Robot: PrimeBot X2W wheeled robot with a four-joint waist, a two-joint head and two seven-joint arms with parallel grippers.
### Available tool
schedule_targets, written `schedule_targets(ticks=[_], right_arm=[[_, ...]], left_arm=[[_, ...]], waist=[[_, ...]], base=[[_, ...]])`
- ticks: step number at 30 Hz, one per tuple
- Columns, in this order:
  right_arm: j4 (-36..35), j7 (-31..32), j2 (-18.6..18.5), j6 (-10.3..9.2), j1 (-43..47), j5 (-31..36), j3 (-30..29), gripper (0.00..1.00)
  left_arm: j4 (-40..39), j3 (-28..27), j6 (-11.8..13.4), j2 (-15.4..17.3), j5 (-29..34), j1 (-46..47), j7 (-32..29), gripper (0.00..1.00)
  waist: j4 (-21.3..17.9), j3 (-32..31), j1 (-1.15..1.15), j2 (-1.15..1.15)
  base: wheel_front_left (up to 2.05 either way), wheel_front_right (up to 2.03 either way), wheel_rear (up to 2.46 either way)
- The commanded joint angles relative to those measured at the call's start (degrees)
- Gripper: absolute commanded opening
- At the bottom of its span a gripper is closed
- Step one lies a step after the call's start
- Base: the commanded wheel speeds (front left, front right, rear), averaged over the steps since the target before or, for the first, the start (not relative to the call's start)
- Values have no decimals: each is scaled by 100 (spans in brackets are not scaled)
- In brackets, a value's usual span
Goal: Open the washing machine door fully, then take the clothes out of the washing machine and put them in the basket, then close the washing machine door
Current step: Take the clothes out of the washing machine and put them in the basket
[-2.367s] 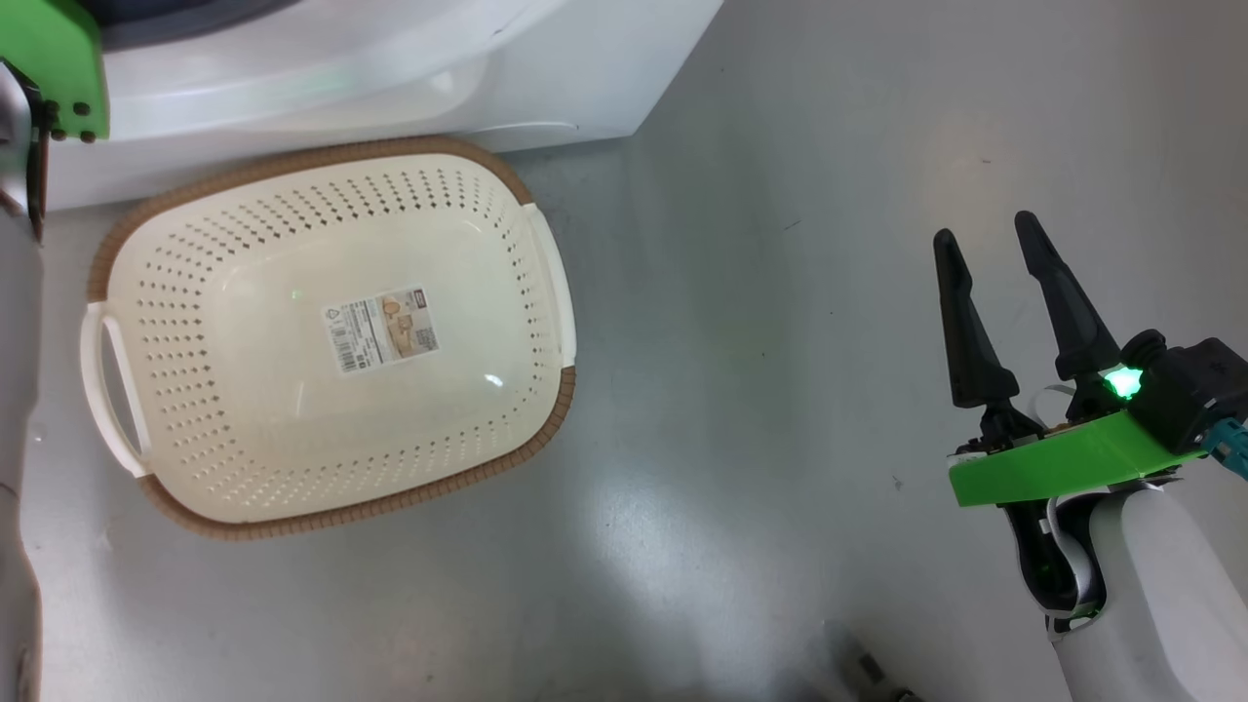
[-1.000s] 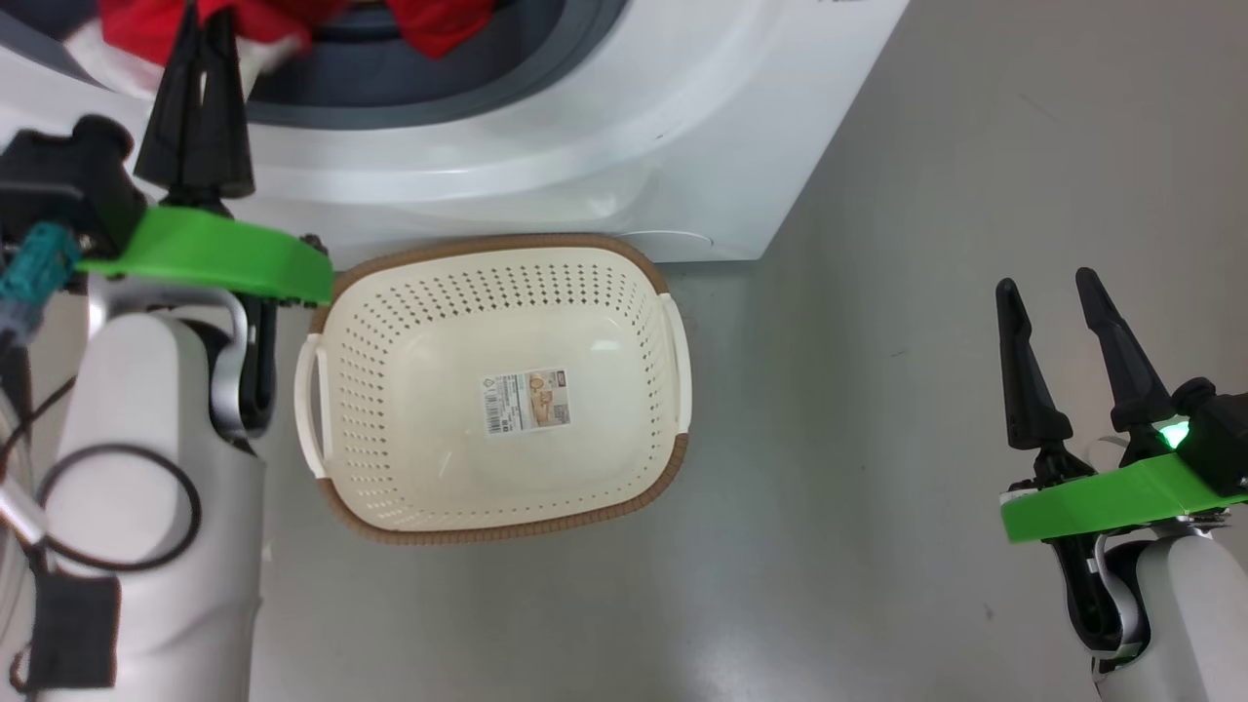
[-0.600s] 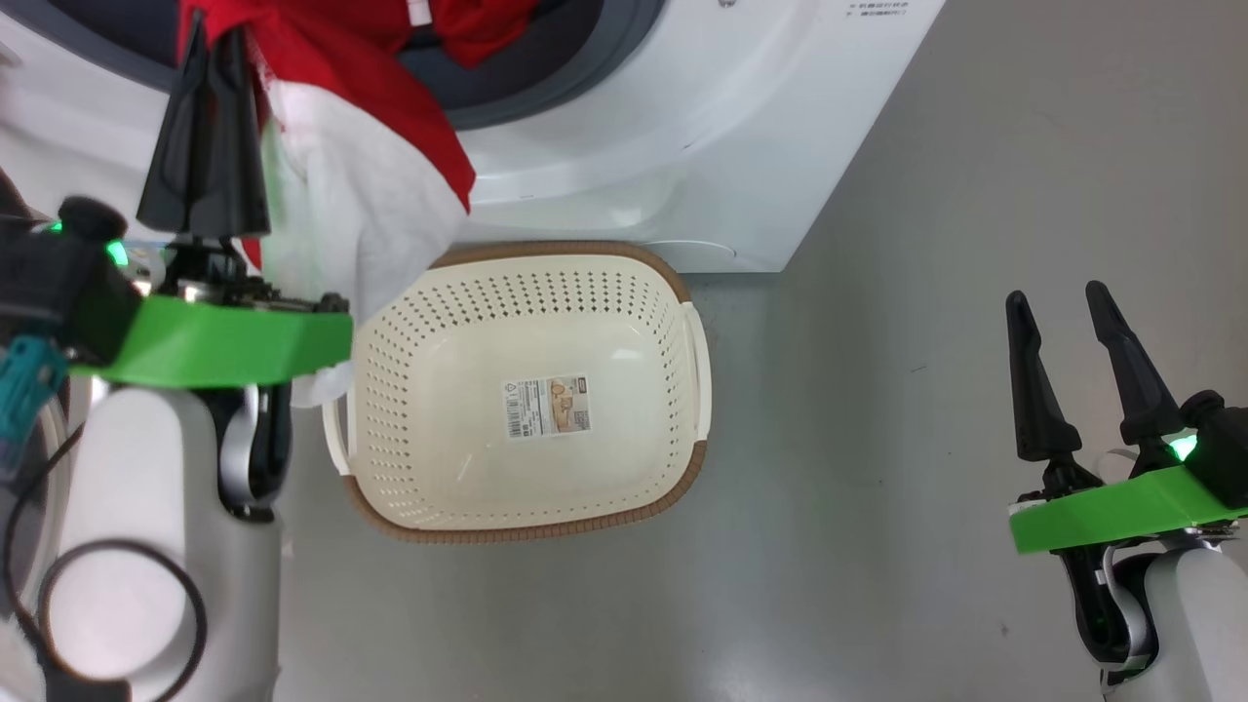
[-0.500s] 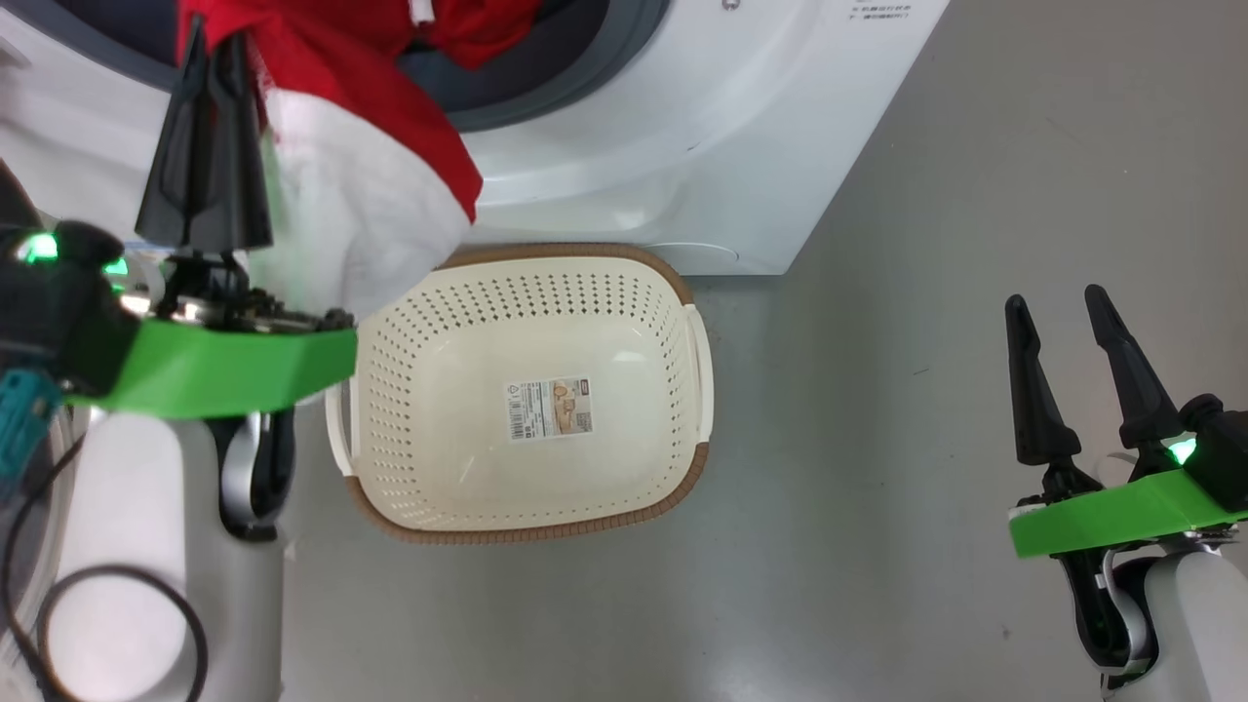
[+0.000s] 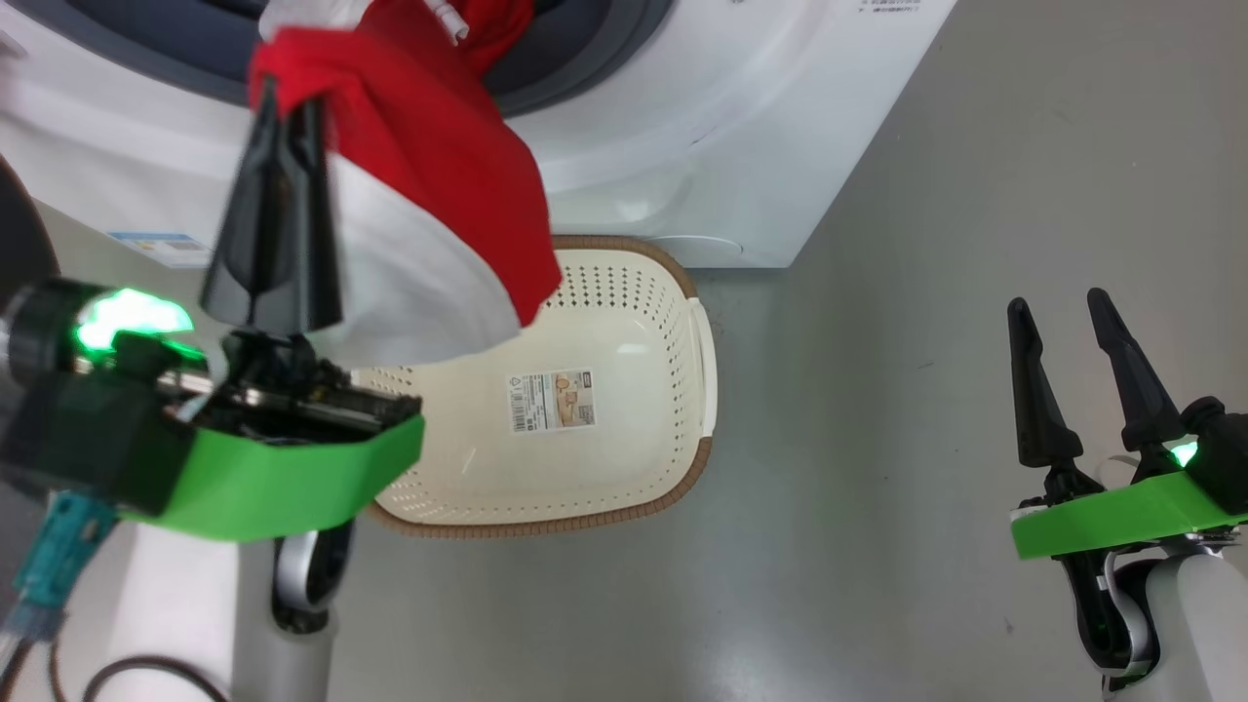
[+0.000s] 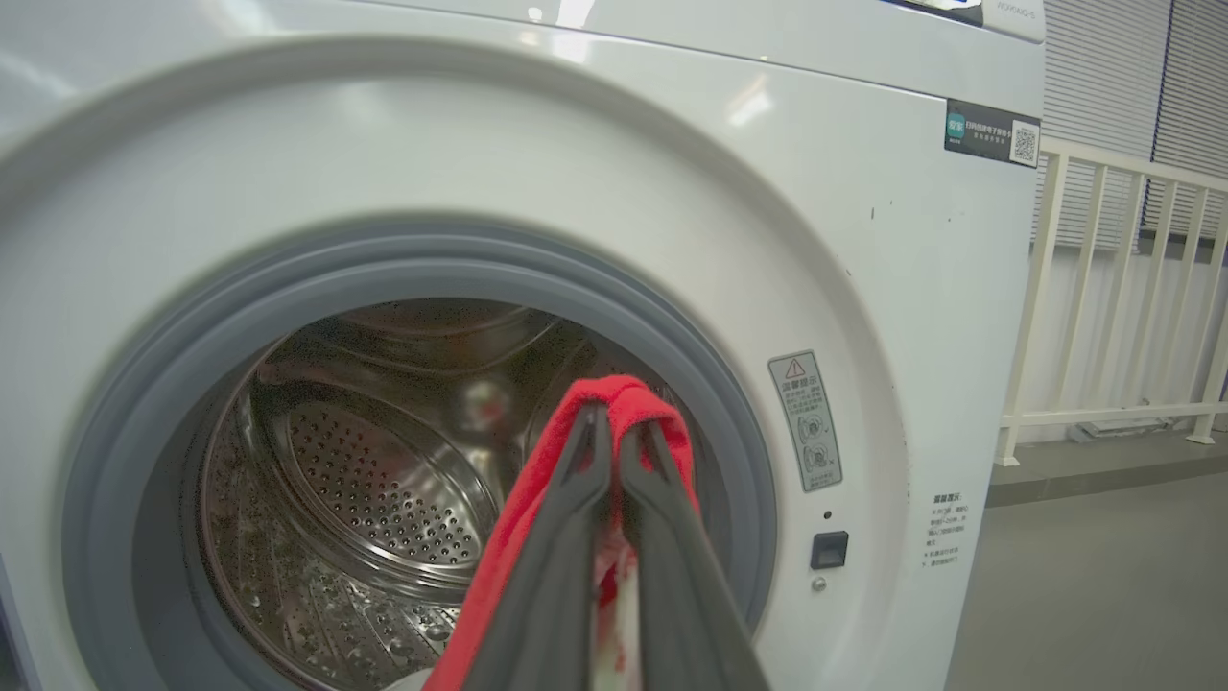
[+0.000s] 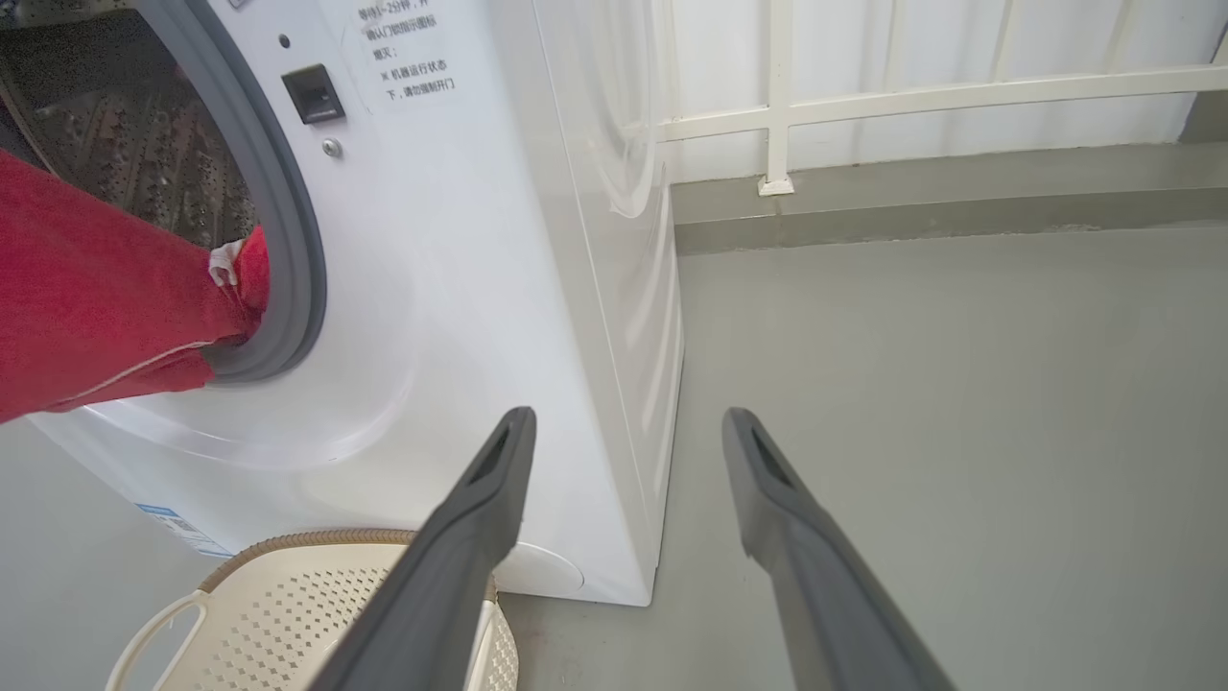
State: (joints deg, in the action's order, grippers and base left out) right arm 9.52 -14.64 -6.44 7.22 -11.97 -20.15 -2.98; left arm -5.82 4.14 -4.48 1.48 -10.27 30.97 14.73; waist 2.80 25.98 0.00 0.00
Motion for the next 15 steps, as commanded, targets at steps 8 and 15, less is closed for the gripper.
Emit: schedule_targets(ticks=[8,15], right_arm=[[-170,-36,-36,26,-87,50,134,100],[-222,-36,2,26,-179,38,154,100]], left_arm=[[846,147,-16,141,-198,-274,27,0],[2029,395,-114,140,-128,-195,27,0]], waist=[[-62,199,0,0],[-162,458,0,0]], base=[[0,0,0],[0,0,0]])
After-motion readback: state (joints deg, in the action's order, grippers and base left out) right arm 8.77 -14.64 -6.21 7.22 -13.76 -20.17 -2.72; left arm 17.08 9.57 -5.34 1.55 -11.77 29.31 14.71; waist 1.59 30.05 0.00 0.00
